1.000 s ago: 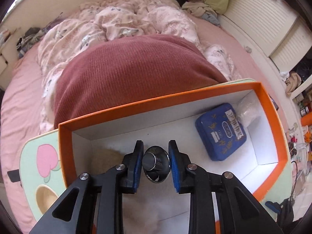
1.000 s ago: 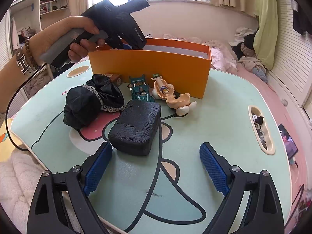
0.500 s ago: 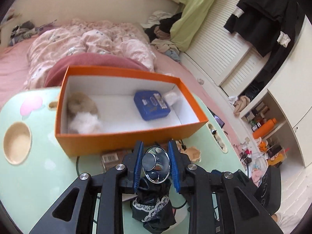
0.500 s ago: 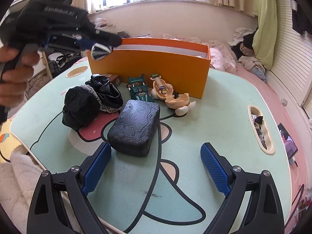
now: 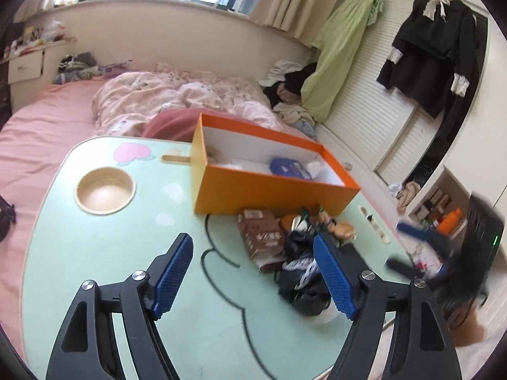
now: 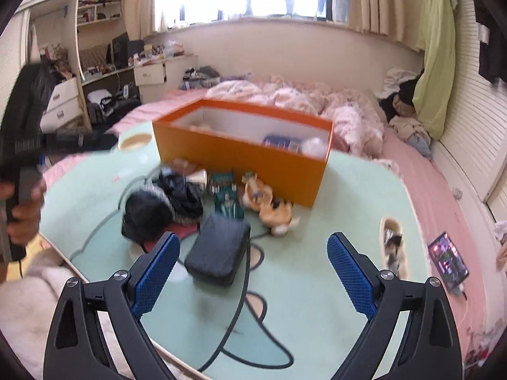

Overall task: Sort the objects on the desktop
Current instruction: 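Pick the small silver knob from the box with the left tool, drop on table, then grasp the white fluffy ball in the box with the right tool, place on table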

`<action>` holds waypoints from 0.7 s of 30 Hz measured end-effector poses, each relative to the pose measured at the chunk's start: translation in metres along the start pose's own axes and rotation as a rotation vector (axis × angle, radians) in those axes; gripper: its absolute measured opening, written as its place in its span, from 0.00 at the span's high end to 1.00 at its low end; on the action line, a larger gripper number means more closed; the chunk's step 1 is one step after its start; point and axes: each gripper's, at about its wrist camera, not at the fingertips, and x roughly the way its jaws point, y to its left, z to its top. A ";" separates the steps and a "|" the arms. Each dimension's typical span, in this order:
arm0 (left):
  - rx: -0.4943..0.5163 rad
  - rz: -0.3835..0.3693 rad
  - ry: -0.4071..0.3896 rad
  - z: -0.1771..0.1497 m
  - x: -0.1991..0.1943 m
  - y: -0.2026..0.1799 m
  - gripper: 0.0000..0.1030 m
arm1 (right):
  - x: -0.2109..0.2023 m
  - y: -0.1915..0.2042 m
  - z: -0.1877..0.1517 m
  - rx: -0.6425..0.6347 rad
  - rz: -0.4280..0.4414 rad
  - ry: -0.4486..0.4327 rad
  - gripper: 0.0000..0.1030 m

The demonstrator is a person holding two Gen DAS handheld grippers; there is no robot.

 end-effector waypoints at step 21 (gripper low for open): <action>0.194 0.293 0.148 -0.050 0.040 -0.031 0.00 | 0.211 0.026 0.106 0.384 0.424 0.598 0.43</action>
